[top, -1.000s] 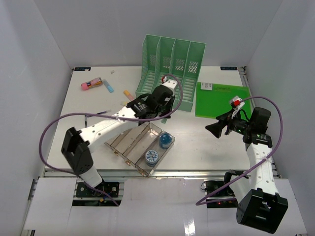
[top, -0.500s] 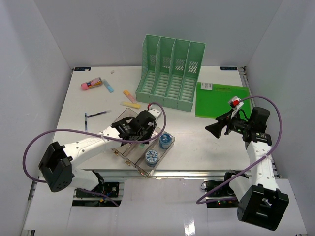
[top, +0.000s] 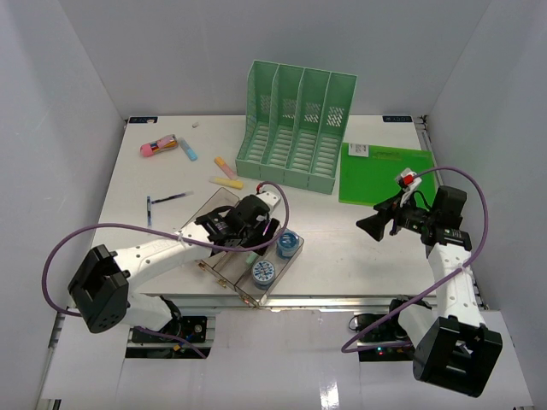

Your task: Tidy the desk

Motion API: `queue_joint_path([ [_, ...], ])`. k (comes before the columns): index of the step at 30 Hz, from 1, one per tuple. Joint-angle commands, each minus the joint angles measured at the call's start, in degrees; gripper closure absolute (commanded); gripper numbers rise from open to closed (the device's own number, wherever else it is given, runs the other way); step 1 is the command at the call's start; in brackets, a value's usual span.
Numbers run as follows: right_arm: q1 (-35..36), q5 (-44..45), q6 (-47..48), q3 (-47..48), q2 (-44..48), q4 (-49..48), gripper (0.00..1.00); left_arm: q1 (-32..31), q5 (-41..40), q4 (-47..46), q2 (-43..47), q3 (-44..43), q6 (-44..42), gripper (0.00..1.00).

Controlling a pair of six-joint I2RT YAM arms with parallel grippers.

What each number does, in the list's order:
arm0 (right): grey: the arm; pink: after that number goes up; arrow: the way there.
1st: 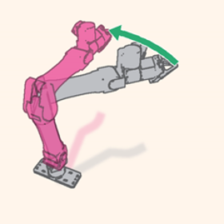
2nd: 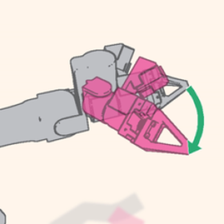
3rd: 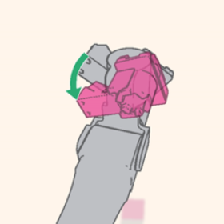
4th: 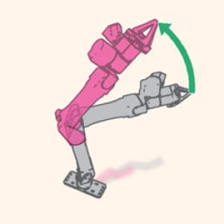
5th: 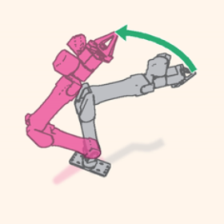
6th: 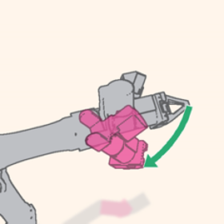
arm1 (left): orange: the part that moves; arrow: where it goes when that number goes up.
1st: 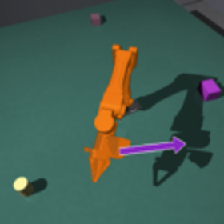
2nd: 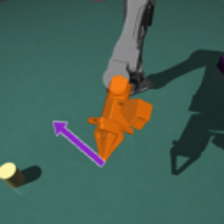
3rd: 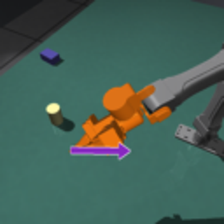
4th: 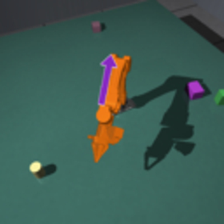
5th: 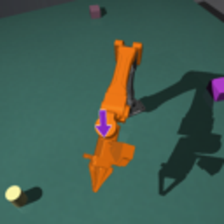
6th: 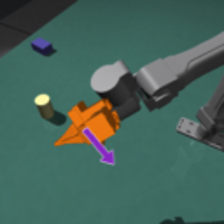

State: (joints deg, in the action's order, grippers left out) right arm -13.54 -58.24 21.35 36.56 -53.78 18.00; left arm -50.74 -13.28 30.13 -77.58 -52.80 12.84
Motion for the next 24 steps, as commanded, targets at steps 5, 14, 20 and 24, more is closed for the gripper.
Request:
queue_joint_path([
  [5,18.36,8.13,7.54,8.75,-6.14,5.5,0.03,0.2,-4.82,-0.77,7.32,-1.08,1.05,0.14],
  [14,43.57,29.18,1.34,47.88,-37.38,11.9,0.14,0.38,-18.75,-8.48,39.03,7.65,5.24,0.13],
  [20,55.59,37.93,-3.6,82.01,-65.28,17.16,0.17,0.47,-23.87,-10.2,52.85,14.73,2.4,0.12],
  [24,60.41,46.84,-6.47,87.7,-74.08,8.29,0.17,0.52,-25.66,-10.32,56.98,16.81,1.9,0.12],
])
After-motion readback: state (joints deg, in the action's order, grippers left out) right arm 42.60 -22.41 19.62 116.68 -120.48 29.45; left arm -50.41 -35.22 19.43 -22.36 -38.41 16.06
